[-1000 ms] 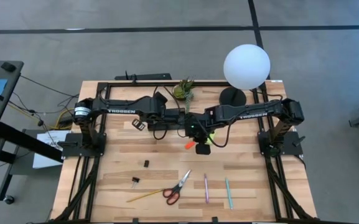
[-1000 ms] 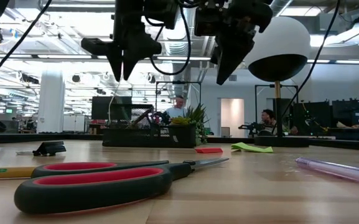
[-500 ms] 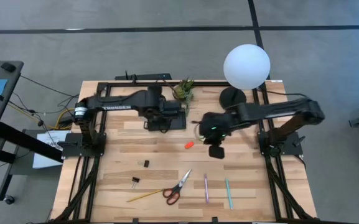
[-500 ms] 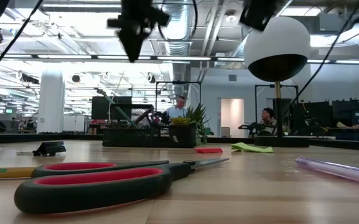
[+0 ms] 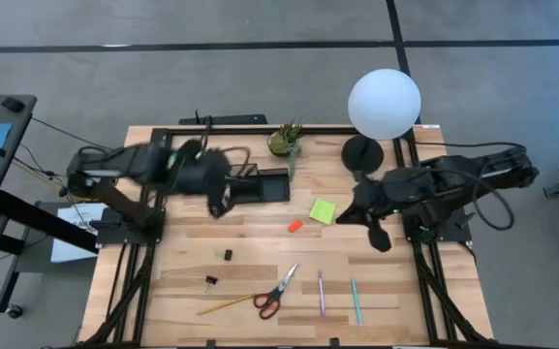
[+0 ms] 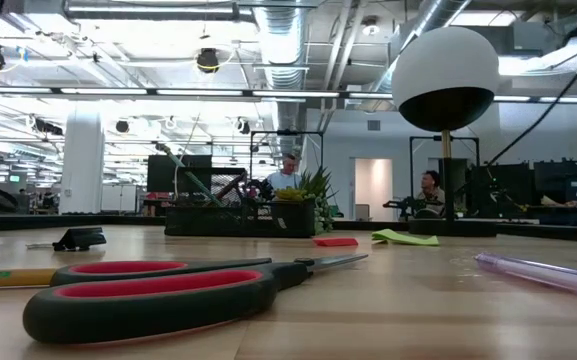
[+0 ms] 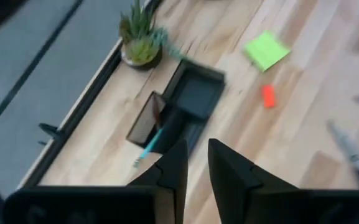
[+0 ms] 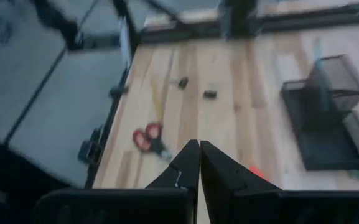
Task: Pick and place office supplies into organizer
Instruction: Put the yellow pencil into the black desk organizer
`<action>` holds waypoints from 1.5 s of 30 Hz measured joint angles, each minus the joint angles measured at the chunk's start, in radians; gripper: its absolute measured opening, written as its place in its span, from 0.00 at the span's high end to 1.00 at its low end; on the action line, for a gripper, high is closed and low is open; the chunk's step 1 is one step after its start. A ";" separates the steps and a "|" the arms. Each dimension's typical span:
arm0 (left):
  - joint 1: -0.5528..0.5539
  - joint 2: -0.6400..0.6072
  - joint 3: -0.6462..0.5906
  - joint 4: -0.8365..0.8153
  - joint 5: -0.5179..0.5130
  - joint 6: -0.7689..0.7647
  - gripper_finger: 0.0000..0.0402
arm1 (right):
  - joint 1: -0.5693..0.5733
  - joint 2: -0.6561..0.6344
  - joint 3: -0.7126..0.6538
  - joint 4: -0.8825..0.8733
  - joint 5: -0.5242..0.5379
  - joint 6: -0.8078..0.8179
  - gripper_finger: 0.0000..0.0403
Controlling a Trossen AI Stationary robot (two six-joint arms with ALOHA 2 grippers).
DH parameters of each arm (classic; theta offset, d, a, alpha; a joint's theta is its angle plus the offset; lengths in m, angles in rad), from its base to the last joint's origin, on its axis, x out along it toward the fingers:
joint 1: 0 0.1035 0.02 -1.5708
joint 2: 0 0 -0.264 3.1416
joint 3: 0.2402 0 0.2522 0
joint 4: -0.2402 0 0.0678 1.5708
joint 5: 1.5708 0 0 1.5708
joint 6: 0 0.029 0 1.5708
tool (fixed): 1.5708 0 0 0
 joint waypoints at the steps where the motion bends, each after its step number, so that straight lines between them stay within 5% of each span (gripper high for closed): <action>1: -0.053 -0.006 -0.010 0.001 -0.044 -0.056 0.87 | 0.005 -0.031 -0.037 0.034 0.017 0.020 0.98; 9: -0.359 -0.019 -0.213 0.088 -0.400 -0.491 0.87 | 0.068 -0.283 -0.516 0.611 0.034 0.146 0.98; 16: -0.419 -0.021 -0.403 0.387 -0.497 -0.592 0.87 | 0.170 -0.349 -0.854 1.013 0.040 0.330 0.98; 29: -0.398 -0.101 -0.504 0.682 -0.378 -0.355 0.87 | 0.424 -0.175 -0.898 0.793 -0.082 0.343 0.98; 35: -0.322 -0.181 -0.504 1.000 -0.155 -0.008 0.87 | 0.473 -0.131 -0.880 0.817 -0.095 0.375 0.98; 41: -0.171 -0.203 -0.503 1.346 0.531 0.442 0.87 | 0.476 -0.106 -0.857 0.785 -0.095 0.371 0.98; 45: -0.123 -0.206 -0.498 1.258 0.536 0.427 0.87 | 0.476 -0.108 -0.857 0.789 -0.096 0.371 0.98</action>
